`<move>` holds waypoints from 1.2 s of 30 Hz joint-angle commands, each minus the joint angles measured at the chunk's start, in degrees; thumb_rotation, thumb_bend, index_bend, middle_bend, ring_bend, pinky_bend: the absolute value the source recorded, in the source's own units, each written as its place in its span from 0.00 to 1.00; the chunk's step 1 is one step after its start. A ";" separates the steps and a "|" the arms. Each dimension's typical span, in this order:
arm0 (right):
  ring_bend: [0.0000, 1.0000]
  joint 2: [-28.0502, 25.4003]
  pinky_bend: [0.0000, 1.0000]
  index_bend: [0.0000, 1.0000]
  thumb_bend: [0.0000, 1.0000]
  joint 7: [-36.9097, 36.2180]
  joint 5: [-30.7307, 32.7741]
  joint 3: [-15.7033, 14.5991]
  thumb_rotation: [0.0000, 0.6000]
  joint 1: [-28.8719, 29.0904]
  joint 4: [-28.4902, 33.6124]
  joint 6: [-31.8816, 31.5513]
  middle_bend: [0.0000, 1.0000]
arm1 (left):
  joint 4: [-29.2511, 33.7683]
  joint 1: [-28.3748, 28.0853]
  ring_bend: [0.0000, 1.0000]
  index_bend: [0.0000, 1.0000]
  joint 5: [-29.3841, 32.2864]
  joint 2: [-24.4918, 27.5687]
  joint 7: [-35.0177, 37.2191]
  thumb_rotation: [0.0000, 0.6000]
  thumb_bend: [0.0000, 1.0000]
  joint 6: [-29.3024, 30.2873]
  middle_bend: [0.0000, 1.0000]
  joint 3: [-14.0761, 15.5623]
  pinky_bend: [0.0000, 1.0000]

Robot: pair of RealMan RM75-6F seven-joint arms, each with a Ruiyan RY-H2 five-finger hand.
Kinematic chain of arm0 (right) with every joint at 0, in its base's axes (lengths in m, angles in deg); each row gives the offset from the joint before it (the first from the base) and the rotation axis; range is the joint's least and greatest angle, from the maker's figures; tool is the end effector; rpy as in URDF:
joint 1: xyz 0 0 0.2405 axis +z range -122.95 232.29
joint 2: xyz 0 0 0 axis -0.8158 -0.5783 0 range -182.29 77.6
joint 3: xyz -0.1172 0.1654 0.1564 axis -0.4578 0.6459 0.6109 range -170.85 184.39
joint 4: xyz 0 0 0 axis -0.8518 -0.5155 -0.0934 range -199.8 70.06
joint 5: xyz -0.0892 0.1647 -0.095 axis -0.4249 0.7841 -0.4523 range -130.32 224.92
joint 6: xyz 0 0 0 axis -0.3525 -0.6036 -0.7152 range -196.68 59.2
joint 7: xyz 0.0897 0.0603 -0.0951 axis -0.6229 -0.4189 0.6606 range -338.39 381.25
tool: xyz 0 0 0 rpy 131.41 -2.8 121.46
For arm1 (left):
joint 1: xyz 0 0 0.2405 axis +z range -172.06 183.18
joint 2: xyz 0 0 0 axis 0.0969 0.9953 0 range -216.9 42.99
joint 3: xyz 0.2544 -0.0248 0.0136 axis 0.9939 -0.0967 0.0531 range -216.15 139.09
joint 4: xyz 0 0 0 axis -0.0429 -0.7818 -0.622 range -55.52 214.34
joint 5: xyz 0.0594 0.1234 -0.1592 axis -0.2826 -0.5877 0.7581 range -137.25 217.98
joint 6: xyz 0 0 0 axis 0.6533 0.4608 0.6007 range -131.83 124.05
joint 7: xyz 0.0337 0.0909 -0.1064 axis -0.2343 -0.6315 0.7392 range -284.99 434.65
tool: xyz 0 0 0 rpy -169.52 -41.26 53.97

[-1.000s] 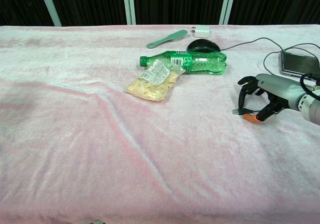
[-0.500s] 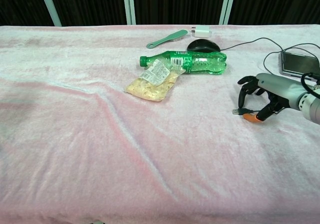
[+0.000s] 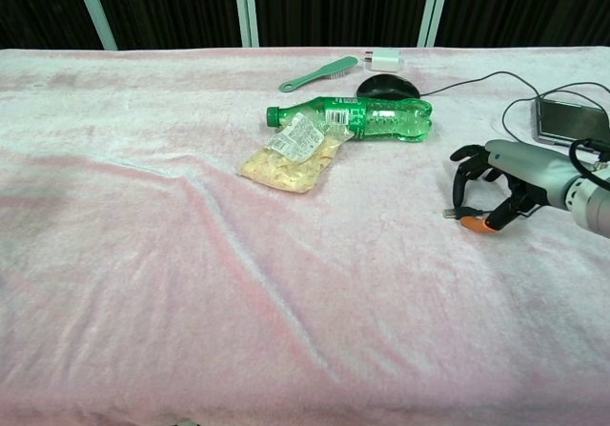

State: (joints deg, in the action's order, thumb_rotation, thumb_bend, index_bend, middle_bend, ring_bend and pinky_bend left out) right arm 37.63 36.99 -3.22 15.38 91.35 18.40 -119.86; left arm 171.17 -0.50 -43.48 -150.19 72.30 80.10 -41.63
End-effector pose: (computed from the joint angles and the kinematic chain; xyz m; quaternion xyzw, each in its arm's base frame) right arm -0.2134 -0.3196 -0.0331 0.6665 -0.5387 0.3018 0.4178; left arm -0.3158 0.1887 0.1655 -0.6016 -0.3728 -0.3654 0.6046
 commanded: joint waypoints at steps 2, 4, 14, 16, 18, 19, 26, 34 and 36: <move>0.17 0.18 0.17 0.53 0.28 0.08 0.21 -0.05 1.00 0.11 -0.33 0.24 0.06 | 0.00 -0.03 0.00 0.17 0.01 -0.01 -0.05 1.00 0.25 -0.05 0.06 0.00 0.00; 0.18 0.30 0.17 0.53 0.28 0.10 0.29 -0.01 1.00 0.18 -0.55 0.32 0.06 | 0.00 -0.04 0.00 0.17 0.05 -0.02 -0.13 1.00 0.25 -0.07 0.06 -0.03 0.00; 0.18 0.37 0.17 0.56 0.32 -0.13 0.45 -0.17 1.00 0.31 -1.25 1.07 0.06 | 0.05 -0.04 0.00 0.17 0.24 0.00 -0.08 1.00 0.25 -0.15 0.06 -0.09 0.00; 0.18 0.30 0.17 0.57 0.32 -0.42 0.13 -0.07 1.00 0.30 -1.09 1.02 0.06 | 0.04 -0.04 0.00 0.17 0.19 -0.01 -0.13 1.00 0.25 -0.15 0.06 -0.06 0.00; 0.18 0.13 0.17 0.57 0.32 -1.05 -0.61 0.13 1.00 0.24 -0.78 0.87 0.06 | 0.07 -0.03 0.00 0.17 0.15 -0.02 -0.16 1.00 0.25 -0.10 0.06 -0.05 0.00; 0.18 0.06 0.17 0.57 0.32 -1.22 -0.82 0.18 1.00 0.23 -0.68 0.88 0.06 | 0.08 -0.03 0.00 0.17 0.16 -0.02 -0.15 1.00 0.25 -0.10 0.06 -0.06 0.00; 0.18 -2.69 0.17 0.57 0.32 -5.03 -2.61 2.14 1.00 0.69 1.26 2.72 0.06 | 0.12 0.03 0.00 0.17 0.21 0.01 -0.04 1.00 0.25 -0.06 0.06 -0.06 0.00; 0.18 -9.75 0.17 0.57 0.32 -12.80 -5.32 6.68 1.00 1.10 6.33 5.88 0.06 | 0.14 0.05 0.00 0.17 0.29 -0.02 0.01 1.00 0.25 0.00 0.06 -0.13 0.00; 0.18 -11.54 0.17 0.57 0.32 -15.14 -6.12 7.87 1.00 0.83 7.89 6.15 0.06 | 0.03 0.08 0.00 0.17 0.18 -0.09 -0.23 1.00 0.25 0.20 0.06 -0.16 0.00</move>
State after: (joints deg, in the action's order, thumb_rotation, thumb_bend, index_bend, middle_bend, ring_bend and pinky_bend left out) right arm 27.92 24.09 -8.23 21.77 92.33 24.51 -114.42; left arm 171.26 -0.44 -43.24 -150.24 72.18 80.23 -41.78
